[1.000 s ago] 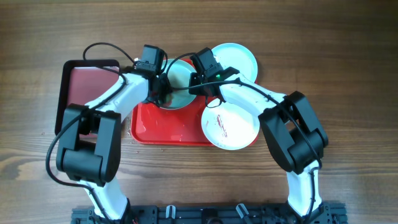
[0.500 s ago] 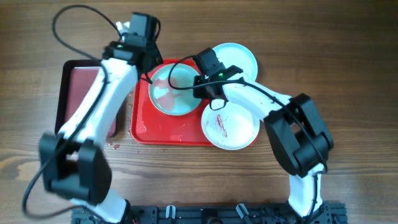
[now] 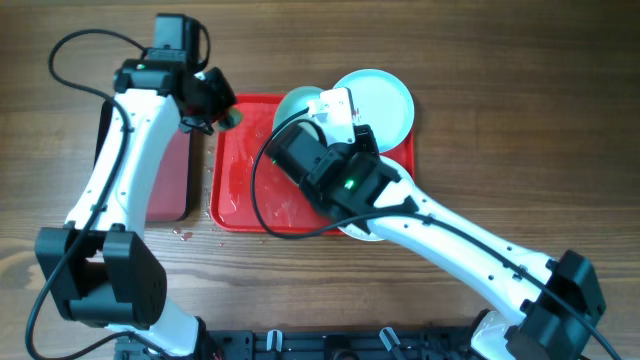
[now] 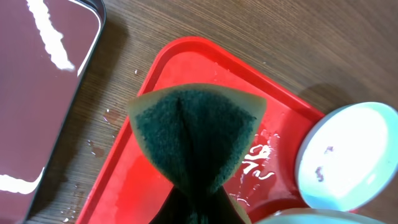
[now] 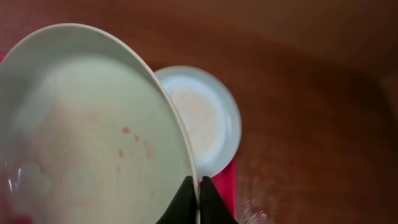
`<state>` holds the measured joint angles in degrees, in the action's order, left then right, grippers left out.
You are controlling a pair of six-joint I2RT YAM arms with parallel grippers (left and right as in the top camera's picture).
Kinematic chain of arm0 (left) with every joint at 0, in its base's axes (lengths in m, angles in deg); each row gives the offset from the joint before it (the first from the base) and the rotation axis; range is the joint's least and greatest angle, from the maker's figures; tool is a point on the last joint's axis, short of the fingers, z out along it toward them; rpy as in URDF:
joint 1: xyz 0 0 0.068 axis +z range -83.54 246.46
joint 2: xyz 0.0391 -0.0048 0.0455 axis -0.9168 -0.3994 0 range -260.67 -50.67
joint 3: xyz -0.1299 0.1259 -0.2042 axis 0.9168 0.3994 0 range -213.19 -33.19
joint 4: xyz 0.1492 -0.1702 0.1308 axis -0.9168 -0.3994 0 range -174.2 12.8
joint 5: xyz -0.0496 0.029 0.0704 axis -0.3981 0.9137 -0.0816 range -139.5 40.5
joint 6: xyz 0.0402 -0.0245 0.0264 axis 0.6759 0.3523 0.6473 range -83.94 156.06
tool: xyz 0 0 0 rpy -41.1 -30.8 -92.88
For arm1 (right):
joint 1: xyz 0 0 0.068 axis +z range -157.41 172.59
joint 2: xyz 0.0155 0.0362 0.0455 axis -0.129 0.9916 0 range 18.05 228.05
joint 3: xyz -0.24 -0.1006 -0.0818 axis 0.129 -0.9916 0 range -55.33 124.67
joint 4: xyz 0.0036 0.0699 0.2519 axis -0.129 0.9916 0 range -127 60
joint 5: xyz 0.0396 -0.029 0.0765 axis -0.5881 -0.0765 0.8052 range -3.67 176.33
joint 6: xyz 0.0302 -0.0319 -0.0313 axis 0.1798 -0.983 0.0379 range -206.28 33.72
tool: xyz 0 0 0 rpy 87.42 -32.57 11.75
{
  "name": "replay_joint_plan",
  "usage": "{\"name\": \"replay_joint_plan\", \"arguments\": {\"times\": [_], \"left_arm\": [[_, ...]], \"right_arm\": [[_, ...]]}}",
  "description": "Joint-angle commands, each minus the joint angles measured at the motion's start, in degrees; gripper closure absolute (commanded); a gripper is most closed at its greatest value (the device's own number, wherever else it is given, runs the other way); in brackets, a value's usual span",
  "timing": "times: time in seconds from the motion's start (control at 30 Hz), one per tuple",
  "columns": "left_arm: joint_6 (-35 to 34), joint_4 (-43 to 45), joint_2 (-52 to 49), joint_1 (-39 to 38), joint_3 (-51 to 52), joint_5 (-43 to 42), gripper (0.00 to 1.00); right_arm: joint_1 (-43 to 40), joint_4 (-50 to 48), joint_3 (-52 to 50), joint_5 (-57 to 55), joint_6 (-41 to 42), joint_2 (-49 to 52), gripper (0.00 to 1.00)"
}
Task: Clean dirty plates on tray and stack at the side
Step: 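Lift the cleaned plate with the right gripper and place it right of the tray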
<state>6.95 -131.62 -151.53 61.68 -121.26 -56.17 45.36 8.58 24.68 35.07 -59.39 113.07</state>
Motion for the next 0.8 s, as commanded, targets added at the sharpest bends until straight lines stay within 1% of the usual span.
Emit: {"name": "replay_joint_plan", "arguments": {"times": [0.0,0.1,0.17,0.27,0.37,0.4,0.57,0.63,0.67,0.7,0.73,0.77], "left_arm": [[3.2,0.0,-0.5,1.0,0.1,-5.9,0.96],[3.2,-0.3,-0.5,0.5,0.1,-6.0,0.96],[3.2,-0.3,-0.5,0.5,0.1,-6.0,0.96],[3.2,-0.3,-0.5,0.5,0.1,-5.9,0.96],[3.2,-0.3,-0.5,0.5,0.1,-5.9,0.96],[3.2,-0.3,-0.5,0.5,0.1,-5.9,0.96],[3.2,-0.3,-0.5,0.5,0.1,-5.9,0.96],[3.2,-0.3,-0.5,0.5,0.1,-5.9,0.96],[3.2,-0.3,-0.5,0.5,0.1,-5.9,0.96],[3.2,-0.3,-0.5,0.5,0.1,-5.9,0.96],[3.2,-0.3,-0.5,0.5,0.1,-5.9,0.96],[3.2,-0.3,-0.5,0.5,0.1,-5.9,0.96]], "right_arm": [[2.9,-2.6,0.0,-16.6,-5.7,0.0,0.96],[4.8,-8.0,0.0,-26.8,-15.6,0.0,0.96],[5.7,-12.5,0.0,-30.2,-22.1,0.0,0.96],[6.9,-20.2,0.0,-35.8,-29.2,0.0,0.96],[7.2,-27.8,0.0,-35.8,-36.8,0.0,0.96],[7.2,-28.4,0.0,-35.8,-37.3,0.0,0.96],[7.2,-28.7,0.0,-35.7,-37.1,0.0,0.96],[7.2,-27.1,0.0,-34.3,-34.5,0.0,0.96],[7.2,-24.3,-0.1,-29.8,-32.9,0.0,0.96],[7.2,-19.0,-0.1,-21.2,-29.8,0.0,0.96],[7.1,-13.6,-0.1,-11.6,-25.1,0.0,0.96],[6.1,-9.9,-0.1,-0.3,-17.6,0.0,0.96]]}}
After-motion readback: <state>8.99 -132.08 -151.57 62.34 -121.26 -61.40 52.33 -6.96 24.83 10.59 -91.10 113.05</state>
